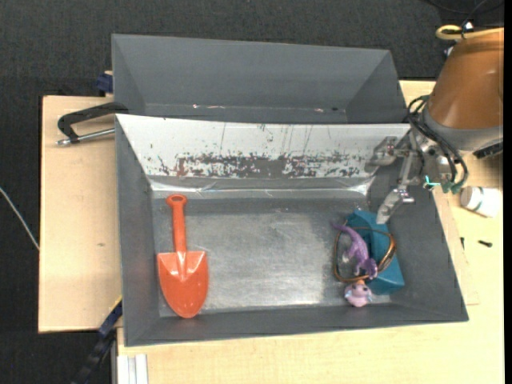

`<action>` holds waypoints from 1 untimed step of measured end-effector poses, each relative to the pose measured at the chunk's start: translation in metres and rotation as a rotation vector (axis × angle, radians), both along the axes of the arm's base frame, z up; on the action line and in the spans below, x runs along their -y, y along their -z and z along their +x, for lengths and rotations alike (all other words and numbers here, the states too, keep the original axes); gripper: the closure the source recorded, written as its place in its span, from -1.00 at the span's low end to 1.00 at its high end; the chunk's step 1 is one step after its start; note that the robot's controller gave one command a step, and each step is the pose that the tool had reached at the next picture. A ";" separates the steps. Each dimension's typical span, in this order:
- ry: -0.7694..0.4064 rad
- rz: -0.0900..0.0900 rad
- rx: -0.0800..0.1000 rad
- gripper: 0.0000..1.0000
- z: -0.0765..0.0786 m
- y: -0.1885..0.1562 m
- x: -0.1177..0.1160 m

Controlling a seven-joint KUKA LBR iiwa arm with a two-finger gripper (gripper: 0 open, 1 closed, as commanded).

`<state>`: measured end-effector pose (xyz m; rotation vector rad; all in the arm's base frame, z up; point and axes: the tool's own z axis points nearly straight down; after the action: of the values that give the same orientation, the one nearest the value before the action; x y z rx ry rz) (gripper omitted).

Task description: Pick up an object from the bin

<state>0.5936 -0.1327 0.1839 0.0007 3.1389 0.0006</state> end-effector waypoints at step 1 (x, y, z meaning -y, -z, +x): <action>-0.033 -0.001 0.006 -1.00 -0.009 0.052 0.002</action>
Offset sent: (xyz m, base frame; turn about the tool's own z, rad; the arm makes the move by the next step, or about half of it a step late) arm -0.0180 -0.0168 -0.0728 -0.0705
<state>0.5843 -0.1343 0.1321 -0.0513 3.1328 -0.0012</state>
